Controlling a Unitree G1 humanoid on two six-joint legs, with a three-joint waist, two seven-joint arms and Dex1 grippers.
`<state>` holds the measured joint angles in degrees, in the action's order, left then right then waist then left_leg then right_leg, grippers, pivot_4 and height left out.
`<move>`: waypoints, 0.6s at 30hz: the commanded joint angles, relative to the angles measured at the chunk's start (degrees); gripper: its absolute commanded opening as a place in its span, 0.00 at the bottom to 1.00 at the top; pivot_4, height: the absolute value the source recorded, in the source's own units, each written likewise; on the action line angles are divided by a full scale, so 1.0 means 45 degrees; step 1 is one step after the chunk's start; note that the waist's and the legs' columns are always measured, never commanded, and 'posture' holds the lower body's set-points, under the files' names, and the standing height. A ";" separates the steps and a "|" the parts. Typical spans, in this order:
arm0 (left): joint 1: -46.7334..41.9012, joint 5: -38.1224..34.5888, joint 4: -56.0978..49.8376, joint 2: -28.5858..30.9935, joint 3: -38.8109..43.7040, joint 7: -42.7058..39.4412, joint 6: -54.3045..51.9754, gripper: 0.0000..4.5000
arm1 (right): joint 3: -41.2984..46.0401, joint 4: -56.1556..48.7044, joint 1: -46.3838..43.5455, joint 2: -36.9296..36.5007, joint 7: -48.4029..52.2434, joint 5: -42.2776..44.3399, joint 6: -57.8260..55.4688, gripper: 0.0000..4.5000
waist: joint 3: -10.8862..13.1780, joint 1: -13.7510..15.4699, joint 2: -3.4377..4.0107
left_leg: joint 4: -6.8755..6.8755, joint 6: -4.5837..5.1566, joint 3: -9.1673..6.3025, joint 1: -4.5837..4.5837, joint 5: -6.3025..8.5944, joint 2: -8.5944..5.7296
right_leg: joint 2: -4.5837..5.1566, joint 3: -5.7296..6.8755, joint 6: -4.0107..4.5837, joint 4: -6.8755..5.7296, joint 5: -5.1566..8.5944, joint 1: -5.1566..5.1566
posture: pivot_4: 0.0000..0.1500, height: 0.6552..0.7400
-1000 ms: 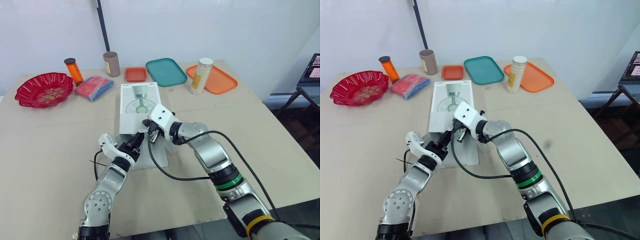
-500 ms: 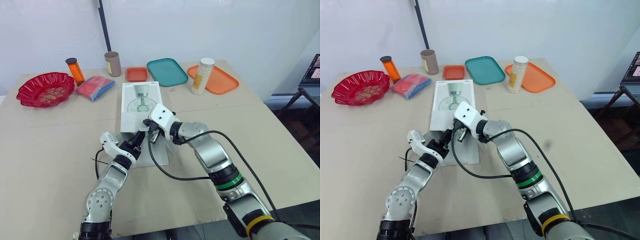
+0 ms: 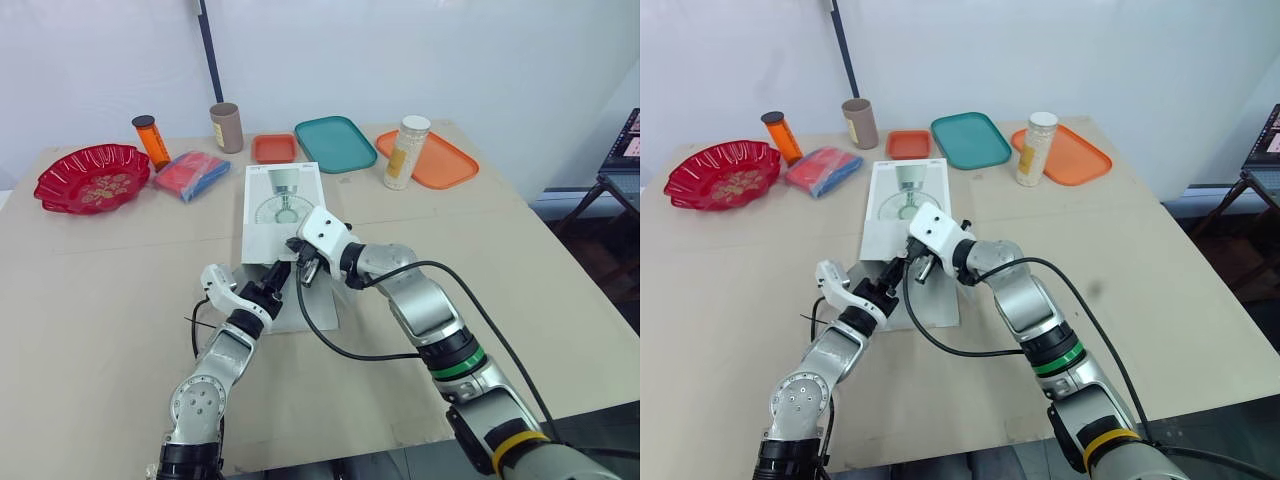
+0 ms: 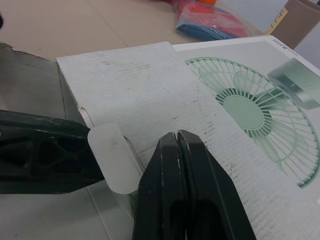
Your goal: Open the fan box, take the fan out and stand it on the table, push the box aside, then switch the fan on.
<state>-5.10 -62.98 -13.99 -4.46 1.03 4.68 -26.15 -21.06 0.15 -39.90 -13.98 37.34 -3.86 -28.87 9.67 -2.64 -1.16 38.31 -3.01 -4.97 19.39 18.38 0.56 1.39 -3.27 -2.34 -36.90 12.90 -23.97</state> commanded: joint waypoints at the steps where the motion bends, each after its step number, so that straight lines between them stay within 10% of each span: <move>1: -0.0335 -0.0507 -0.0095 -0.1459 -0.0187 -0.0121 0.0168 0.63 | -0.0388 0.0102 0.0333 0.0071 0.0186 -0.0041 -0.0270 0.00 | 0.0000 0.0000 0.0000 | 0.0000 0.0000 0.0000 0.0000 0.0000 0.0000 | 0.0000 0.0000 0.0000 0.0000 0.0000 0.0000 | 1.00 1.00; 18: -0.0532 -0.1242 0.0224 -0.1699 -0.0252 -0.0142 0.0536 0.63 | -0.0347 -0.0206 0.0495 0.0100 0.0172 -0.0085 -0.0496 0.00 | 0.0000 0.0010 0.0002 | -0.0002 -0.0001 -0.0004 0.0002 0.0000 -0.0003 | 0.0002 0.0002 -0.0003 0.0008 0.0001 0.0002 | 1.00 1.00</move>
<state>-5.29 -66.86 -12.86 -4.48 0.88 4.60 -24.82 -20.69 -0.99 -39.11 -13.73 37.17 -4.25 -29.61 9.67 -2.60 -1.15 38.30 -3.01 -4.99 19.40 18.37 0.55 1.39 -3.26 -2.35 -36.86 12.90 -23.96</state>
